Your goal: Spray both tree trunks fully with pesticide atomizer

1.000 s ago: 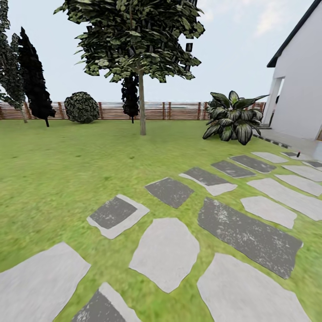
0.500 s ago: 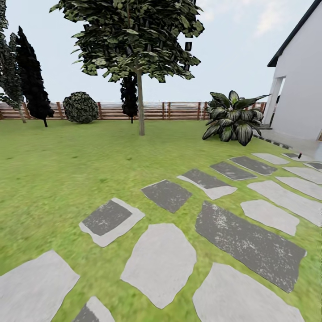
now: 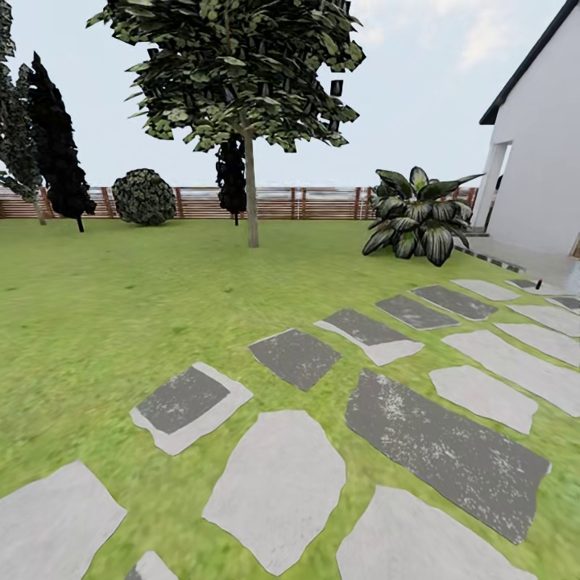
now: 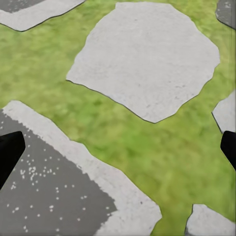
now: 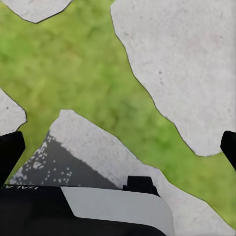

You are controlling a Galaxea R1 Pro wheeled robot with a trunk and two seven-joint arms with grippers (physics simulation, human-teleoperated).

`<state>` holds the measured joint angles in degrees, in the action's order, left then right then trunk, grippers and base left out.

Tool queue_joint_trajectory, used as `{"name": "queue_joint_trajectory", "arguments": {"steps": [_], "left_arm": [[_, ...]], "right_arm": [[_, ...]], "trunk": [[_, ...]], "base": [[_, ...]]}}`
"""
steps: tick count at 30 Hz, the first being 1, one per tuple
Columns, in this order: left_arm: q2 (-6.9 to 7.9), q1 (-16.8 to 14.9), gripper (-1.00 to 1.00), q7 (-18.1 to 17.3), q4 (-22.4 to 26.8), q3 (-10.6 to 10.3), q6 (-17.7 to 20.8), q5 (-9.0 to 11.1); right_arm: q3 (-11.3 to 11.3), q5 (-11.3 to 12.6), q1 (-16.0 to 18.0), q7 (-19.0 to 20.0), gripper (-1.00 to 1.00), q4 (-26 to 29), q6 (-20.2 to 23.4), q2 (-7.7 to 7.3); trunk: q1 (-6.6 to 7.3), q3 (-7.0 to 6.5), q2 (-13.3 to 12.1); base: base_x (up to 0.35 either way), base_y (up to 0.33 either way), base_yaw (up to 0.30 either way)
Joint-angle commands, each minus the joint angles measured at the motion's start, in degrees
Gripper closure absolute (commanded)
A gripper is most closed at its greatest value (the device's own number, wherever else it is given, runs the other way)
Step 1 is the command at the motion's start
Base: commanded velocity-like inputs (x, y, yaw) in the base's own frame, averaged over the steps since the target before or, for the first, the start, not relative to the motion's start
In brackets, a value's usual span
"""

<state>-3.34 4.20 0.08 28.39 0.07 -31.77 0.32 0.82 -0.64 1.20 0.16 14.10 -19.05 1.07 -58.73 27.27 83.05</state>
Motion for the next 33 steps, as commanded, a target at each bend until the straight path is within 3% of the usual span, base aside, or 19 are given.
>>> {"name": "queue_joint_trajectory", "arguments": {"steps": [1,10,13,15,30,33], "left_arm": [[-0.01,0.0,-1.00,0.0,0.1,0.0,-0.1,0.0],[-0.01,0.0,-1.00,0.0,0.1,0.0,-0.1,0.0],[-0.99,0.1,-1.00,0.0,-0.1,0.0,0.0,0.0],[-1.58,0.1,-1.00,0.0,-0.2,0.0,0.0,-0.1],[-1.60,0.1,-1.00,0.0,-0.3,0.0,0.1,-0.1],[-1.63,0.1,-1.00,0.0,-0.3,0.0,0.1,-0.1]], "right_arm": [[0.1,-0.1,0.0,0.0,-1.00,0.0,-0.2,-0.01],[0.1,-0.1,0.0,0.0,-1.00,0.0,-0.2,-0.01],[0.0,0.7,0.0,-0.1,-1.00,0.0,-0.1,0.21],[0.0,0.9,0.0,-0.2,-1.00,0.0,-0.1,0.27],[-0.1,0.9,0.0,-0.2,-1.00,0.0,-0.1,0.69],[-0.1,0.9,0.0,-0.2,-1.00,0.0,-0.1,0.69]], "trunk": [[0.00,0.05,0.0],[0.00,0.05,0.0],[0.00,0.05,0.0],[0.00,0.05,0.0],[0.00,0.05,0.0],[0.00,0.05,0.0]], "base": [[0.000,0.000,0.000],[0.003,0.000,0.000],[0.194,0.000,0.000],[0.319,0.000,0.000],[0.349,0.000,-0.115],[0.700,0.061,-0.100]]}}
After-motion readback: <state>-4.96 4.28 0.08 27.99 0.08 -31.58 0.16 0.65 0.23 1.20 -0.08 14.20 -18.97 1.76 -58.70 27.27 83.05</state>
